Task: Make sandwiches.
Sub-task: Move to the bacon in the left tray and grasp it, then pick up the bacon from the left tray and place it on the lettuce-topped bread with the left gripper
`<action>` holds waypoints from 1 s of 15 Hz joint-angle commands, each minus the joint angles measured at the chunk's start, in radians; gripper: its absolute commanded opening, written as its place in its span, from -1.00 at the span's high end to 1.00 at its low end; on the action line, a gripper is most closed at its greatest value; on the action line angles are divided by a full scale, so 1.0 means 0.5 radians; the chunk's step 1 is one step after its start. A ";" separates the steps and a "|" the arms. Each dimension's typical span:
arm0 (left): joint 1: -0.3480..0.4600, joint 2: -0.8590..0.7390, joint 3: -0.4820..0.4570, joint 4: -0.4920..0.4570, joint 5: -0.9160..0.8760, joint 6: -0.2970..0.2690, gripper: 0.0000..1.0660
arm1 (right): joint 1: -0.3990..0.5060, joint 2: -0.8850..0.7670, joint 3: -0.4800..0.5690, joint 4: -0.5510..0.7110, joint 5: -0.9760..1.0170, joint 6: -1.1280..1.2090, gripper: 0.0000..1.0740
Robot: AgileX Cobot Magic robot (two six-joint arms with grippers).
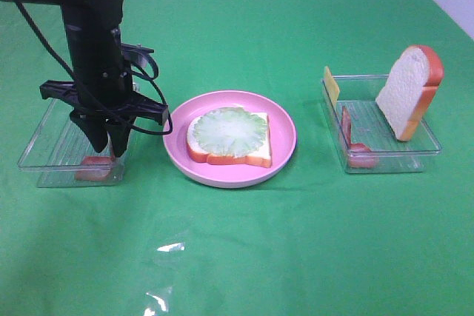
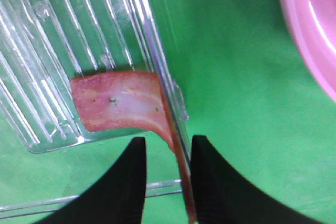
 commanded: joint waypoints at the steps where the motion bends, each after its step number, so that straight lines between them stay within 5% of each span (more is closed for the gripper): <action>1: 0.006 0.004 0.006 -0.010 -0.024 0.008 0.73 | -0.002 -0.056 0.008 0.000 -0.012 0.000 -0.56; 7: 0.006 0.004 0.006 -0.014 -0.030 0.014 1.00 | -0.002 -0.056 0.008 0.000 -0.012 0.000 -0.56; 15: 0.006 -0.044 0.006 -0.014 -0.036 0.006 1.00 | -0.002 -0.056 0.008 0.000 -0.012 0.000 -0.56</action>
